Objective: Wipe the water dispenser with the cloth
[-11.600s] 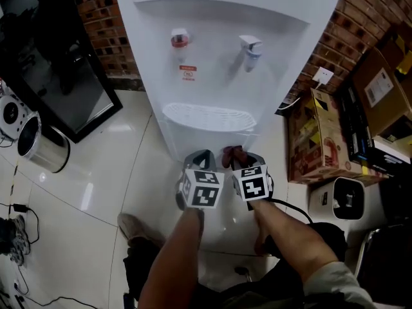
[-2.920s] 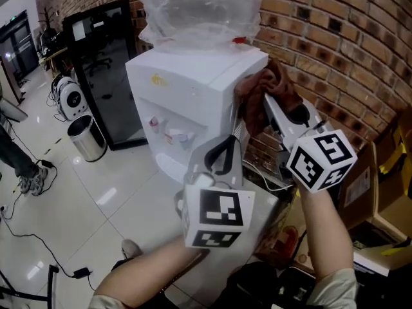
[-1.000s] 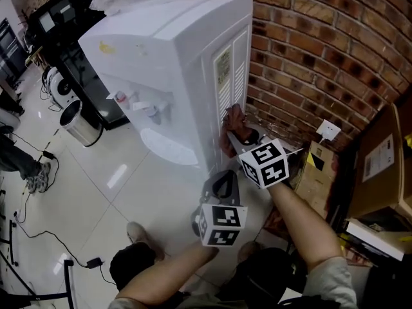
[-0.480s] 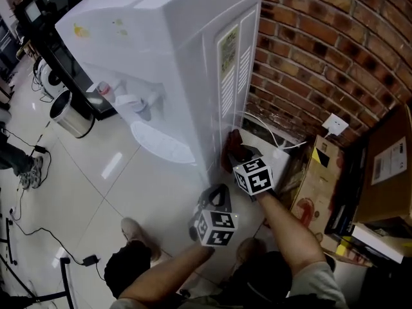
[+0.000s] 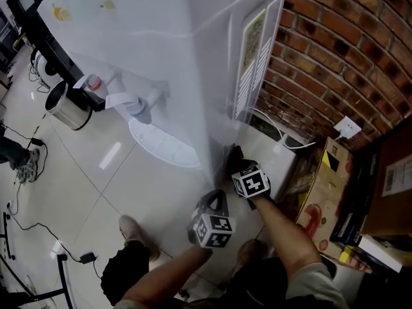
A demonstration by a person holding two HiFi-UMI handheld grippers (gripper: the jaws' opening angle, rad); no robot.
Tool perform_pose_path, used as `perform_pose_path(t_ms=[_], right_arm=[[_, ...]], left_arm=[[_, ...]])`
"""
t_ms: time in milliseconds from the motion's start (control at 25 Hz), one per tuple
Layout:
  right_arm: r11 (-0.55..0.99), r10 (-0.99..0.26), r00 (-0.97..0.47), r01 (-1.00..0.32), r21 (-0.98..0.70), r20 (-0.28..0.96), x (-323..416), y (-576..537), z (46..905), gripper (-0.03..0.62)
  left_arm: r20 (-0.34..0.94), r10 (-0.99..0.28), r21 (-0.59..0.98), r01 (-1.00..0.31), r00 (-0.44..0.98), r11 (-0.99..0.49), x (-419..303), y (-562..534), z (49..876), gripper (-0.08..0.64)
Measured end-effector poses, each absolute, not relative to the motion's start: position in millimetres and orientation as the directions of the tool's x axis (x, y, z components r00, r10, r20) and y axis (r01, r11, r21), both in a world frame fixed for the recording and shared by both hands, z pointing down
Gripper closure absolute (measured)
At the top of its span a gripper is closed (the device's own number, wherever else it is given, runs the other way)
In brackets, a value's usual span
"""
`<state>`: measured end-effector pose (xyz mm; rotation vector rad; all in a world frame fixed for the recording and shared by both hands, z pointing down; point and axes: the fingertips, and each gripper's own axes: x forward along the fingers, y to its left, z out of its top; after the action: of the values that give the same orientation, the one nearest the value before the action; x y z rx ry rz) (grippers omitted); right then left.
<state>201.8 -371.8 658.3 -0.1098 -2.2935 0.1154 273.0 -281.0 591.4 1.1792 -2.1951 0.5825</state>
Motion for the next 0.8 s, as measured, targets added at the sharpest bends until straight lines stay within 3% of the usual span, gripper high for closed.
perform_pose_path(t_ms=[200, 360, 560, 800], right_arm=[[0.988, 0.151, -0.624, 0.067, -0.14, 0.766, 213.2, -357.6, 674.2, 0.511], [0.988, 0.131, -0.688, 0.028, -0.154, 0.714, 219.2, -370.6, 637.2, 0.511], [0.965, 0.098, -0.861, -0.039, -0.258, 0.5, 211.7, -406.9, 508.2, 0.512], [0.995, 0.076, -0.976, 0.061, -0.075, 0.204, 209.0, -423.4, 295.0, 0.512]], left_arm=[[0.672, -0.599, -0.081, -0.847, -0.436, 0.525, 274.9, -279.9, 591.9, 0.56], [0.634, -0.653, -0.008, -0.848, -0.414, 0.53, 281.9, -292.7, 551.9, 0.56], [0.482, -0.768, -0.007, -0.878, -0.422, 0.478, 286.3, -321.5, 433.1, 0.561], [0.27, -0.833, -0.09, -0.874, -0.482, 0.477, 273.9, -343.1, 278.1, 0.561]])
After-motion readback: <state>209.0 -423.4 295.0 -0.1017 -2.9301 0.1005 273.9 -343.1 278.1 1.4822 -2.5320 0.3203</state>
